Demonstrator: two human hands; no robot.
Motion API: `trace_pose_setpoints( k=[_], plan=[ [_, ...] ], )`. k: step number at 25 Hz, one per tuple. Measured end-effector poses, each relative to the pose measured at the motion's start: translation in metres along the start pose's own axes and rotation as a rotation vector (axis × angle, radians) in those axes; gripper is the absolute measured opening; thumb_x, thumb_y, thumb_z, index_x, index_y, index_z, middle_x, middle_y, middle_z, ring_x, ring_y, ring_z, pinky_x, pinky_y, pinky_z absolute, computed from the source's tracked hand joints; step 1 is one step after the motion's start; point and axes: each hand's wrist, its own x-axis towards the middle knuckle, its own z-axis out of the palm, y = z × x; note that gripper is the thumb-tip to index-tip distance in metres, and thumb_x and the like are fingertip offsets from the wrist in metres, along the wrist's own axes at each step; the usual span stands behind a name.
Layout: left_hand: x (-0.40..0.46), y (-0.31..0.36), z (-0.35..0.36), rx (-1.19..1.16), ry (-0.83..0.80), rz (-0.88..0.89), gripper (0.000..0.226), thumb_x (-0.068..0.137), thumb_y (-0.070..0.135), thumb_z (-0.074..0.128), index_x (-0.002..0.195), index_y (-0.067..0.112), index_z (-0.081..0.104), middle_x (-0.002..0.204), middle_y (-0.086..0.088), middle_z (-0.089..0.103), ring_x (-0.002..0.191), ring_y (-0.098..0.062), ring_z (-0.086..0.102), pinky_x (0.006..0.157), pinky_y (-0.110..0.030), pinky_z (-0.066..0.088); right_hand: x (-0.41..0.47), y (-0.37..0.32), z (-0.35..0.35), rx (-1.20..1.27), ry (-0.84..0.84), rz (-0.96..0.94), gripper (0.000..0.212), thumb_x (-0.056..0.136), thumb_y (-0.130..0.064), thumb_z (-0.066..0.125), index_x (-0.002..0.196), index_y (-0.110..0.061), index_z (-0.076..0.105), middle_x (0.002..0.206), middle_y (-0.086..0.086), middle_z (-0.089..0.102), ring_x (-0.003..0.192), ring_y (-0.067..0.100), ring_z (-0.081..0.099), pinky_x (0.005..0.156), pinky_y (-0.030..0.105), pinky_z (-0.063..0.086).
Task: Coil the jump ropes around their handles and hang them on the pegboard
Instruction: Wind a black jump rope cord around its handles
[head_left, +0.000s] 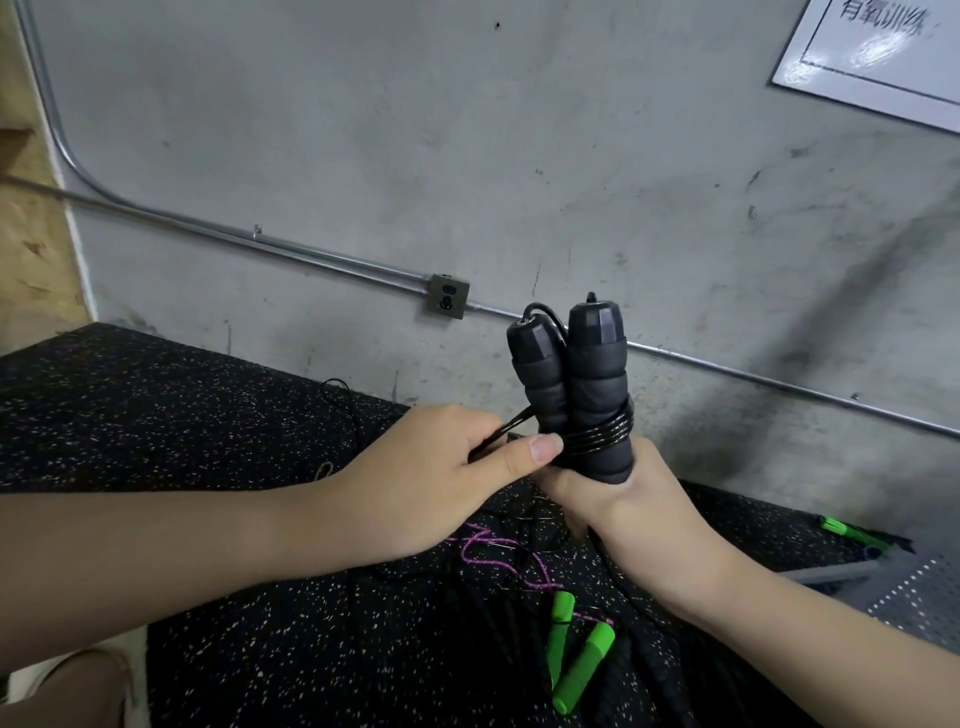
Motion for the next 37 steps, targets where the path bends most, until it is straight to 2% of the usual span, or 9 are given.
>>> trace_pose_setpoints(
  k=[9,13,17,19,22,26,30,35,37],
  plan=[
    [0.000,0.015,0.014,-0.003,0.051,-0.015,0.068,0.077,0.083,0.049,0.057,0.019,0.032,0.051,0.007,0.031,0.051,-0.010,0.030,0.052,-0.028,0.027,0.008,0.014,0.012,-0.112,0.080,-0.015,0.021,0.071,-0.018,0.052,0.069,0.003,0.052,0.053,0.008,0.048,0.053,0.008,0.038,0.049,0.026,0.032],
    [-0.002,0.006,0.021,0.108,0.047,-0.130,0.080,0.067,0.094,0.032,0.062,0.016,0.048,0.053,0.006,0.048,0.048,-0.008,0.043,0.050,-0.026,0.033,0.004,0.030,0.034,-0.171,0.073,-0.056,0.012,0.066,-0.029,0.049,0.075,-0.024,0.056,0.055,-0.013,0.055,0.049,0.001,0.046,0.049,0.020,0.037],
    [-0.003,-0.010,0.022,0.006,-0.056,-0.158,0.088,0.075,0.094,0.038,0.081,0.012,0.068,0.071,-0.002,0.070,0.066,-0.016,0.066,0.069,-0.033,0.054,0.003,0.033,0.020,-0.254,-0.149,-0.036,0.018,0.074,-0.036,0.068,0.088,-0.029,0.061,0.071,-0.017,0.064,0.065,0.002,0.059,0.064,0.024,0.046],
    [-0.002,-0.011,0.016,-0.191,-0.188,-0.119,0.075,0.084,0.080,0.046,0.090,0.010,0.071,0.084,-0.014,0.075,0.083,-0.030,0.071,0.084,-0.047,0.055,0.002,0.026,0.006,0.042,-0.390,0.110,0.021,0.081,-0.024,0.078,0.099,-0.020,0.069,0.089,-0.005,0.072,0.086,0.012,0.068,0.078,0.029,0.052],
    [-0.005,-0.005,0.009,-0.376,-0.363,-0.071,0.050,0.098,0.058,0.057,0.100,0.009,0.069,0.082,-0.023,0.072,0.075,-0.038,0.070,0.082,-0.048,0.059,-0.002,0.022,-0.006,0.416,-0.571,0.353,0.032,0.079,-0.021,0.079,0.107,-0.009,0.073,0.097,0.015,0.071,0.099,0.036,0.071,0.085,0.038,0.056],
    [-0.004,-0.002,0.008,-0.271,-0.281,-0.081,0.062,0.081,0.072,0.065,0.101,0.014,0.073,0.085,-0.009,0.077,0.083,-0.025,0.074,0.086,-0.039,0.058,-0.003,0.026,-0.007,0.235,-0.464,0.178,0.034,0.079,-0.019,0.078,0.100,0.007,0.070,0.091,0.025,0.074,0.090,0.034,0.072,0.077,0.039,0.055],
    [0.001,0.003,0.005,-0.100,-0.129,-0.092,0.063,0.070,0.083,0.063,0.071,0.021,0.065,0.056,0.013,0.060,0.051,-0.001,0.052,0.054,-0.011,0.038,-0.004,0.022,-0.006,0.287,-0.286,0.204,0.020,0.078,-0.011,0.075,0.097,-0.004,0.078,0.087,0.021,0.075,0.081,0.033,0.075,0.064,0.034,0.060],
    [-0.001,0.001,0.010,-0.061,-0.050,-0.052,0.075,0.074,0.086,0.056,0.093,0.014,0.069,0.071,-0.005,0.062,0.062,-0.016,0.057,0.066,-0.043,0.054,-0.004,0.017,-0.006,0.232,-0.193,0.139,0.011,0.077,-0.011,0.073,0.086,-0.013,0.078,0.075,0.011,0.071,0.068,0.025,0.070,0.056,0.032,0.057],
    [-0.002,0.004,0.012,-0.053,-0.034,-0.037,0.068,0.078,0.081,0.052,0.091,0.016,0.068,0.074,-0.005,0.062,0.060,-0.013,0.055,0.068,-0.044,0.053,-0.003,0.016,-0.005,0.227,-0.175,0.102,0.011,0.075,-0.008,0.071,0.078,-0.016,0.077,0.070,0.010,0.069,0.062,0.024,0.065,0.055,0.032,0.055]
  ],
)
